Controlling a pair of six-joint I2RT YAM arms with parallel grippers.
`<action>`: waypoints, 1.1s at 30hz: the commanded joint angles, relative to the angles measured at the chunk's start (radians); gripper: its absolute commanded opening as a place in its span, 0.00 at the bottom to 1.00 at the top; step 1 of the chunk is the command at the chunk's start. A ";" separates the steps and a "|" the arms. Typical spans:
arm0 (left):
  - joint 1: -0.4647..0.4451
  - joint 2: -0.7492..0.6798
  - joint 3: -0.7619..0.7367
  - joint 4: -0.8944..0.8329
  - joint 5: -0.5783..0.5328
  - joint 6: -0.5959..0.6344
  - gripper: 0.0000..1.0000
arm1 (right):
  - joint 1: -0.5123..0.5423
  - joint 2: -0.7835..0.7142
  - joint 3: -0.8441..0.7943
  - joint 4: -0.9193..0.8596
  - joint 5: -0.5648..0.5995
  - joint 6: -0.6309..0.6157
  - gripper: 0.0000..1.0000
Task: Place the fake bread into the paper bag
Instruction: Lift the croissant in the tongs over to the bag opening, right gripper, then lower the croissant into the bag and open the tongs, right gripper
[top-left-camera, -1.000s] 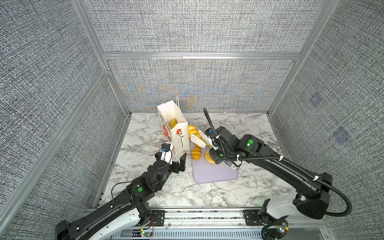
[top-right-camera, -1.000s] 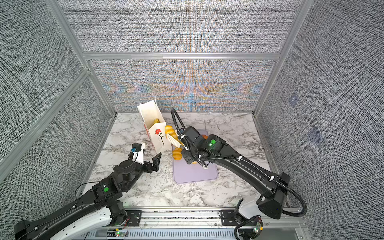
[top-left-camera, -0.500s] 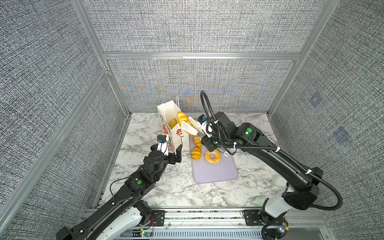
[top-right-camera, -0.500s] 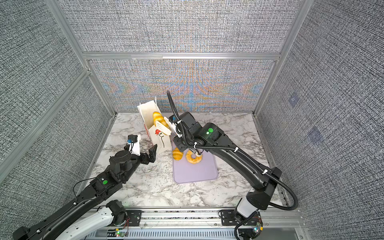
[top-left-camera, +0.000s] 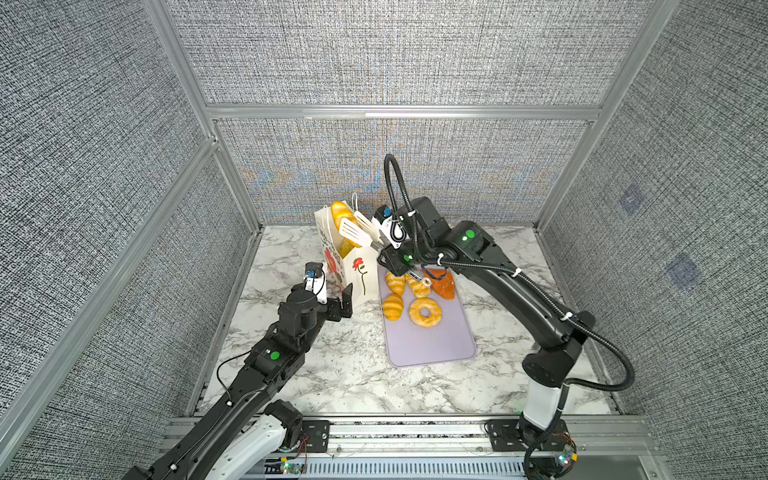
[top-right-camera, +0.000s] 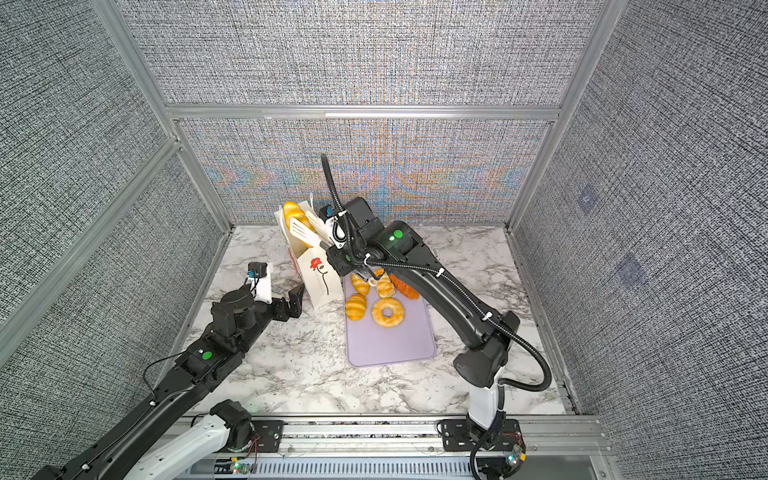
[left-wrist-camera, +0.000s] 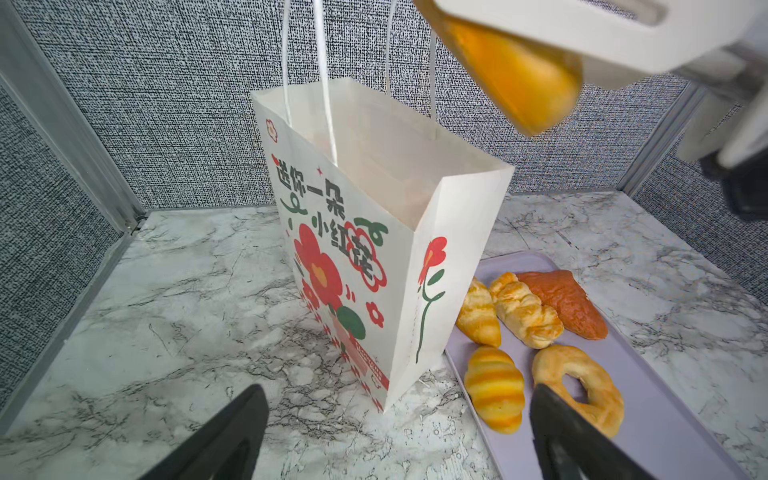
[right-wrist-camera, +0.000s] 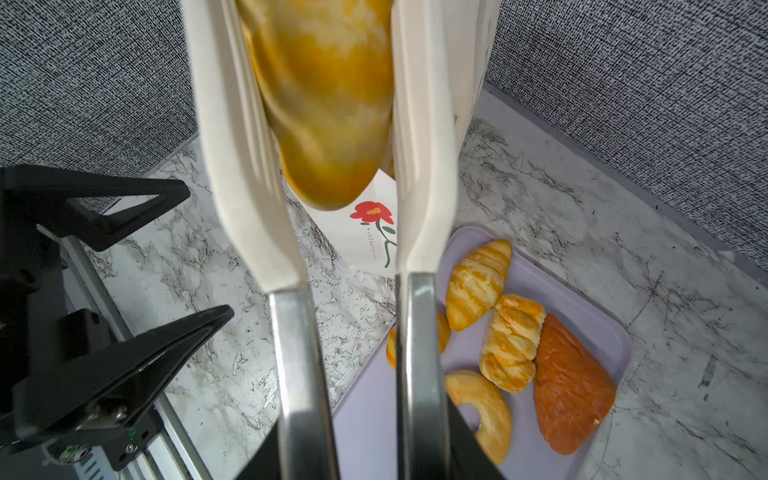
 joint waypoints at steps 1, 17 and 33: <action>0.032 -0.001 0.006 0.021 0.053 0.020 1.00 | -0.011 0.029 0.041 0.046 -0.030 -0.002 0.38; 0.100 0.037 -0.002 0.036 0.118 0.031 1.00 | -0.052 0.156 0.124 0.082 -0.036 0.020 0.39; 0.100 0.012 -0.017 0.040 0.169 0.030 0.99 | -0.051 0.167 0.157 0.050 0.012 -0.002 0.59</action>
